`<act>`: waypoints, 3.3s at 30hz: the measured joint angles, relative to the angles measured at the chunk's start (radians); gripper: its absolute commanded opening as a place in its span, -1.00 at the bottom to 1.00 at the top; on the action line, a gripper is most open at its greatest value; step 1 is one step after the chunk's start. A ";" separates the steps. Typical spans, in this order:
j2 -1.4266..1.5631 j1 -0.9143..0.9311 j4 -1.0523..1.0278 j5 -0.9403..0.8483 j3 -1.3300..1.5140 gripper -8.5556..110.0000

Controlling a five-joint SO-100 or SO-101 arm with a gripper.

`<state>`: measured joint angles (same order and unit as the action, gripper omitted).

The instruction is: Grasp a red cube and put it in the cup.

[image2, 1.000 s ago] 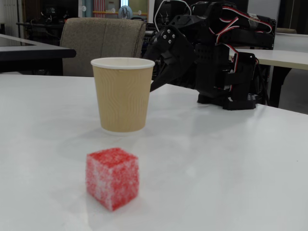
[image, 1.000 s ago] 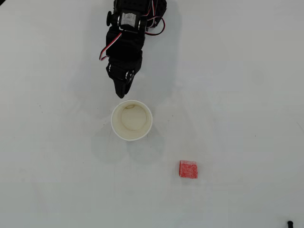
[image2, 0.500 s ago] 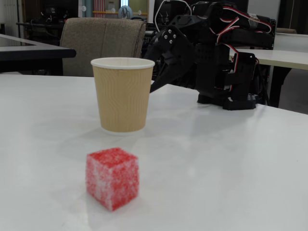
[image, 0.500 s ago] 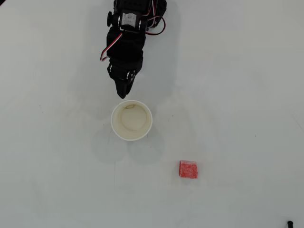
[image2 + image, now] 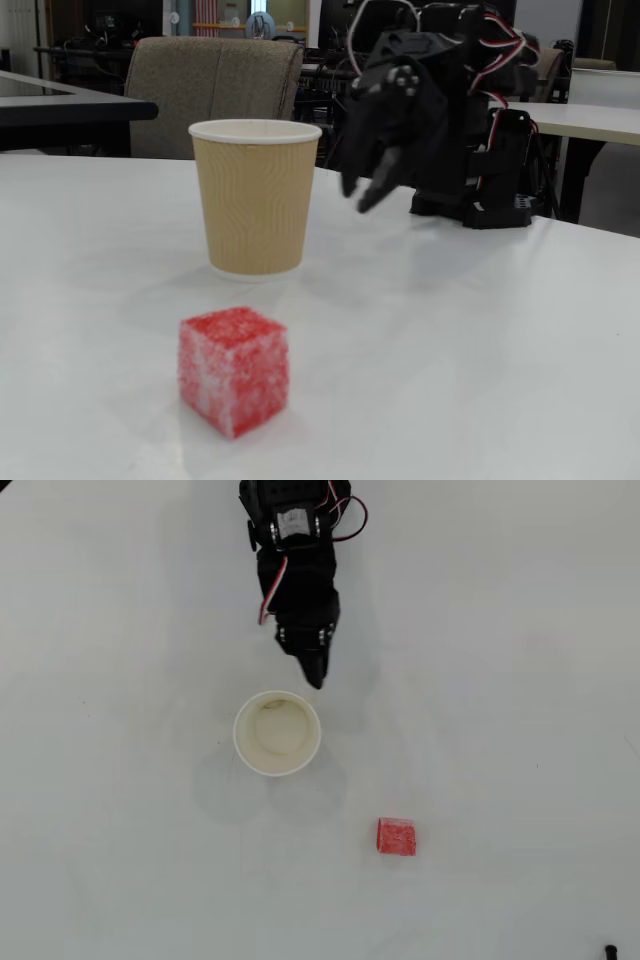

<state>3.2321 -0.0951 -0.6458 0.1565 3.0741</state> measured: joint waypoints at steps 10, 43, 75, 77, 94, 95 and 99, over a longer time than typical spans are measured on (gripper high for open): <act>0.000 -0.199 0.005 -0.189 0.000 -0.78; -0.798 -0.299 0.607 -1.628 -0.245 -0.78; -1.417 -0.112 0.508 -1.649 -0.805 -0.36; -1.453 -0.106 0.508 -1.651 -0.836 -0.36; -1.772 -0.086 0.609 -1.707 -1.086 -0.36; -1.784 -0.086 0.609 -1.709 -1.100 -0.36; -1.824 -0.106 0.609 -1.712 -1.154 -0.36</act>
<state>1.4082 -0.2010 -0.0368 -1.5555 1.9205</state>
